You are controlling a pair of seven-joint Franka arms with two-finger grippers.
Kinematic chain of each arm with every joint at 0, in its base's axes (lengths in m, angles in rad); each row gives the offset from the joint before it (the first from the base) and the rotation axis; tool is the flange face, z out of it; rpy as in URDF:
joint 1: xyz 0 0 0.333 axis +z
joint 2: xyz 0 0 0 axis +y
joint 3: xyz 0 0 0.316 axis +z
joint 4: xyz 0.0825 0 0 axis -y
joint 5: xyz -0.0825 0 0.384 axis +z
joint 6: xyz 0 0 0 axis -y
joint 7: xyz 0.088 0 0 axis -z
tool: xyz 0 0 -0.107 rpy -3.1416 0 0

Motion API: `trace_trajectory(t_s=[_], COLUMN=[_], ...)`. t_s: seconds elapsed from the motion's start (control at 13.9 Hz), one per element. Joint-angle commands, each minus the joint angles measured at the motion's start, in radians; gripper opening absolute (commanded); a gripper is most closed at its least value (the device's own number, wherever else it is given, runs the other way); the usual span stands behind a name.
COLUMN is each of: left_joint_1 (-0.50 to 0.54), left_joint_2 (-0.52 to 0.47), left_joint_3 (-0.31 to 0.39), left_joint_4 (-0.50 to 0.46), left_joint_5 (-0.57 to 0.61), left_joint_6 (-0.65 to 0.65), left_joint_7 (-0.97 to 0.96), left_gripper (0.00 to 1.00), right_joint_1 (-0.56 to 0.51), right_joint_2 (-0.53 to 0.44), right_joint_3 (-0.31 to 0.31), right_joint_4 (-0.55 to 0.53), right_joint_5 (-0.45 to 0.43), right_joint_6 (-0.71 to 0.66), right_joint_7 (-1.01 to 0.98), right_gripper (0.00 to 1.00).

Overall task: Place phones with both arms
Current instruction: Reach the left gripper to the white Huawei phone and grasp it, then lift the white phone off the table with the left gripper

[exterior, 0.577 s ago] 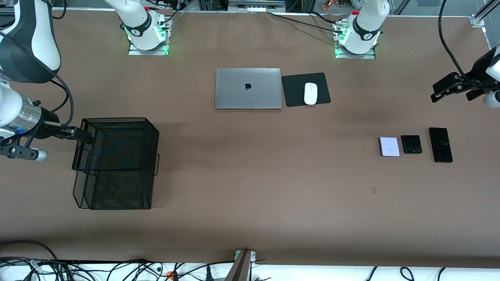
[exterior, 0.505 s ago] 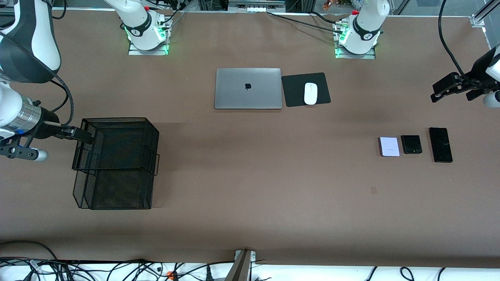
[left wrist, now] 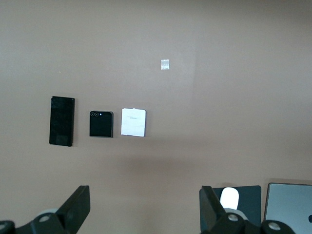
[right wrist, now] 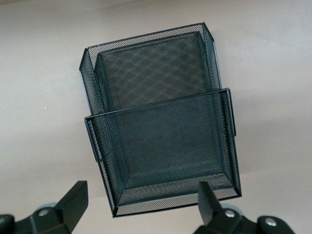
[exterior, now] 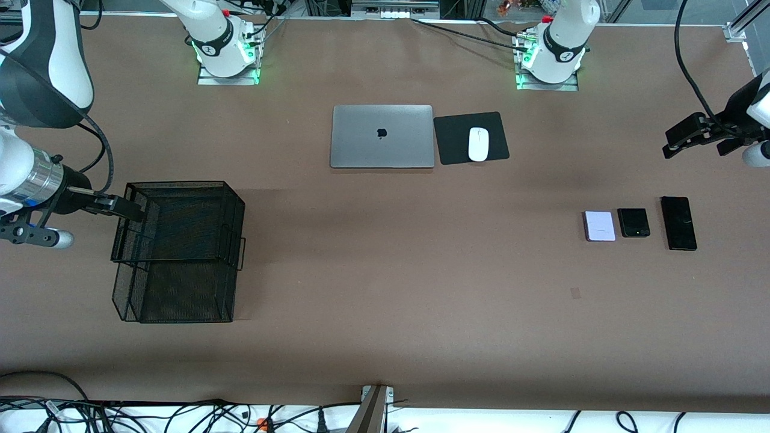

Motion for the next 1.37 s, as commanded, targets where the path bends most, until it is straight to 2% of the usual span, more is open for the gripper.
trace_trajectory(t_s=[0.0, 0.36, 0.79, 1.08, 1.3], left_joint_1=[-0.007, 0.051, 0.092, 0.12, 0.125], left_joint_2=[0.011, 0.128, 0.333, 0.416, 0.419], left_joint_3=[0.01, 0.012, 0.013, 0.018, 0.021], left_joint_4=[-0.076, -0.192, -0.211, -0.34, -0.43], left_joint_5=[0.048, 0.058, 0.059, 0.061, 0.059], left_joint_6=[0.076, 0.268, 0.475, 0.768, 0.876], left_joint_7=[0.048, 0.189, 0.24, 0.238, 0.22], left_gripper=[1.0, 1.0, 1.0, 1.0, 1.0], right_joint_1=[-0.001, -0.001, -0.001, -0.001, -0.001], right_joint_2=[-0.011, -0.011, -0.011, -0.011, -0.011], right_joint_3=[0.003, 0.003, 0.003, 0.003, 0.003], right_joint_4=[-0.006, -0.007, -0.007, -0.006, -0.007], right_joint_5=[0.001, 0.001, 0.001, 0.001, 0.001], right_joint_6=[0.003, 0.003, 0.002, 0.002, 0.002], right_joint_7=[0.002, 0.002, 0.002, 0.001, 0.001], right_gripper=[1.0, 1.0, 1.0, 1.0, 1.0])
